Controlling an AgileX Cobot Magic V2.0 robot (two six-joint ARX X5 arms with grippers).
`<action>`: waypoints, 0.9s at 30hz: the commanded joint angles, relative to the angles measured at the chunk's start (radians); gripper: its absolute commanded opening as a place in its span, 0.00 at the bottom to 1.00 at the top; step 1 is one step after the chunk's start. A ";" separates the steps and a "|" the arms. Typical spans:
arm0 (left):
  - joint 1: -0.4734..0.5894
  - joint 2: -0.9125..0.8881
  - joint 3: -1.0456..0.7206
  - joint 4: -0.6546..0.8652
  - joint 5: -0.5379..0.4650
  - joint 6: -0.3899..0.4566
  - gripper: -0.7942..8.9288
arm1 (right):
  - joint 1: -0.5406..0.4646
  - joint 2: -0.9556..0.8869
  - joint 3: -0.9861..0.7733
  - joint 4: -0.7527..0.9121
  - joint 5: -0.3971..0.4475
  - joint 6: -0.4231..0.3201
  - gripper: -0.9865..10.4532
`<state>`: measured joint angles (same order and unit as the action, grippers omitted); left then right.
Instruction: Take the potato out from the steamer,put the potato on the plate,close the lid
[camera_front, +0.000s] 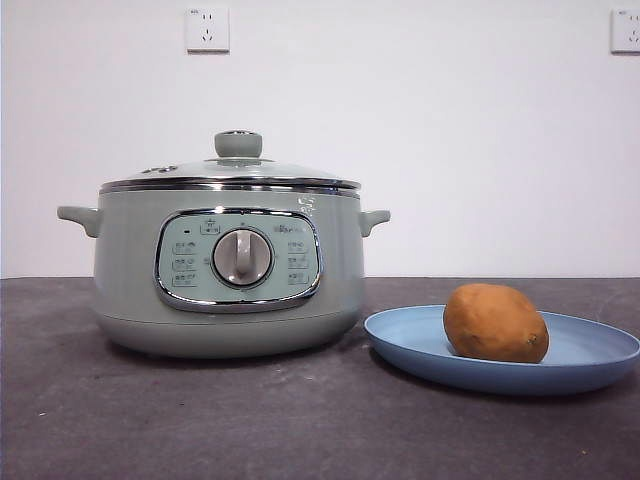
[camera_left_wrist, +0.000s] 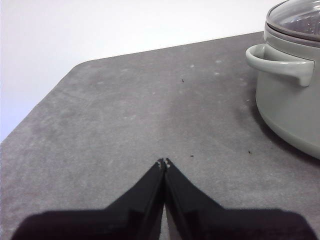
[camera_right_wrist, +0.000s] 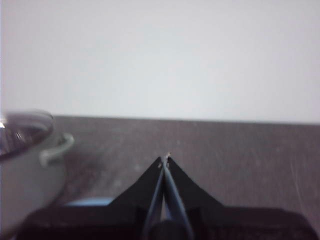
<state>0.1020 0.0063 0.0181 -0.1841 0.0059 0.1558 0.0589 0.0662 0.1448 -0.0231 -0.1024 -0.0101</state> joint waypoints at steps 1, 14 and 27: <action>0.004 -0.001 -0.014 -0.002 -0.002 -0.006 0.08 | 0.000 -0.034 -0.067 0.008 0.005 0.021 0.09; 0.004 -0.001 -0.014 -0.002 -0.002 -0.006 0.08 | 0.000 -0.065 -0.137 -0.110 0.005 0.045 0.09; 0.004 -0.001 -0.014 -0.002 -0.002 -0.006 0.08 | 0.000 -0.065 -0.137 -0.152 0.005 0.072 0.09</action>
<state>0.1020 0.0063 0.0181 -0.1841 0.0063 0.1558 0.0589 0.0040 0.0177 -0.1669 -0.1009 0.0490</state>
